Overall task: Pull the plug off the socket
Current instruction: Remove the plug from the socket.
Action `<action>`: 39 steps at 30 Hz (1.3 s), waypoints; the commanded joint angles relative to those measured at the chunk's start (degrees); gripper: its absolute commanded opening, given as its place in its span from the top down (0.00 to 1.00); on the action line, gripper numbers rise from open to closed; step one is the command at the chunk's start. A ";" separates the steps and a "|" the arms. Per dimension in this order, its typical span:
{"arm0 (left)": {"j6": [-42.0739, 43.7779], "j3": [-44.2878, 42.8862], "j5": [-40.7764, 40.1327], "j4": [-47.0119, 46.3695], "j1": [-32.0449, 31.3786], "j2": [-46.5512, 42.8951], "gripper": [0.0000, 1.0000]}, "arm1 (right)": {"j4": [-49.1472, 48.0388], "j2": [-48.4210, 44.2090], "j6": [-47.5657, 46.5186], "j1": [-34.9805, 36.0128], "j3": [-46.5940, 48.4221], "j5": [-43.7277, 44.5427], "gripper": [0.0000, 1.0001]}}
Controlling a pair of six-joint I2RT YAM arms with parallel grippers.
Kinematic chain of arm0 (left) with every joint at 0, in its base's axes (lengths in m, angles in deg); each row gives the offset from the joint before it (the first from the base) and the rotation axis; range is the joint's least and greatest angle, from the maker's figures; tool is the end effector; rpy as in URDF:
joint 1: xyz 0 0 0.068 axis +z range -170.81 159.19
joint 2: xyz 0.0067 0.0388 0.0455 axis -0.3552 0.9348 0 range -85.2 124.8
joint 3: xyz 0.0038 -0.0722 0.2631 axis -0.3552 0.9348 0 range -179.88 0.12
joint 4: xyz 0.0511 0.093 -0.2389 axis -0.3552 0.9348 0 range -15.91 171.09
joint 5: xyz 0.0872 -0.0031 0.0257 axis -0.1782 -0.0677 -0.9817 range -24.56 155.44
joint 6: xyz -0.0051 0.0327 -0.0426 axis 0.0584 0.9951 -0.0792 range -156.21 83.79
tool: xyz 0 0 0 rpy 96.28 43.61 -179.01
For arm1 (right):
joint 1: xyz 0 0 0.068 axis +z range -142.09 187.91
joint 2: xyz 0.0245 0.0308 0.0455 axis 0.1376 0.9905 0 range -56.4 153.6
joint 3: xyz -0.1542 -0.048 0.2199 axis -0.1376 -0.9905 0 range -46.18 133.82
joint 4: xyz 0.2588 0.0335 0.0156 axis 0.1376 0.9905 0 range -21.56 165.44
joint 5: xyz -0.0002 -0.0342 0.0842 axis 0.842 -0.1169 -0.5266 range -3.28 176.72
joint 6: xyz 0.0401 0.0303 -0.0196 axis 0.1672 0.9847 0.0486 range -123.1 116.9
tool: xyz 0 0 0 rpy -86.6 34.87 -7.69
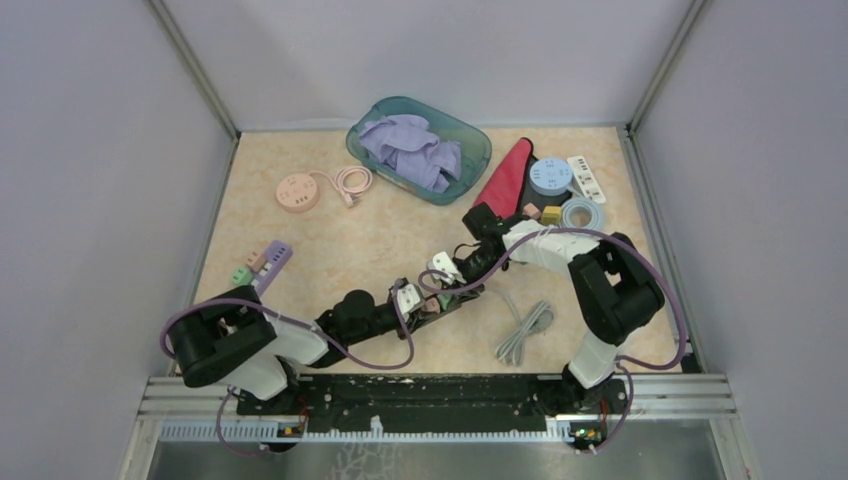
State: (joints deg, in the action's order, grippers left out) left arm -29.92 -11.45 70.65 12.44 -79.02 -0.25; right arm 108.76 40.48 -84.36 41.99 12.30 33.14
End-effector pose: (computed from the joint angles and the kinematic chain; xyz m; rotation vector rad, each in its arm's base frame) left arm 0.1192 -0.1986 0.1367 1.0355 1.5141 -0.7280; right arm 0.2320 0.1915 0.1772 -2.0975 1.1854 1.0184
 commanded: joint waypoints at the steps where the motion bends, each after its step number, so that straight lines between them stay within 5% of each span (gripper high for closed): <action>1: 1.48 -2.09 0.75 1.04 -0.32 0.91 0.80 | -0.55 -1.57 -0.35 2.65 -0.32 -3.88 1.00; 4: 1.77 -2.24 1.39 2.17 -0.32 1.30 0.94 | -3.90 -1.69 4.80 5.06 -0.20 -3.86 1.00; 9: 1.45 -0.74 0.64 1.80 -0.32 1.24 0.99 | -6.96 -1.66 11.39 5.26 0.83 -3.51 1.00; 20: 0.31 1.84 -0.40 0.62 1.34 1.44 1.00 | 5.63 -4.88 -10.18 1.70 -1.59 -1.18 1.00; 30: -0.63 1.88 0.13 -0.04 1.61 2.76 1.00 | 0.92 -0.39 5.25 5.41 2.55 -7.37 1.00; 39: -0.78 2.98 -0.33 -1.56 1.79 3.35 1.00 | 8.56 0.65 -4.44 -3.31 3.47 -8.52 1.00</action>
State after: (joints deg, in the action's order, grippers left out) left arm -30.82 -9.90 71.98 8.20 -78.02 1.35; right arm 110.20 42.06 -82.15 40.55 13.52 30.25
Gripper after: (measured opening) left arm 0.368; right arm 0.308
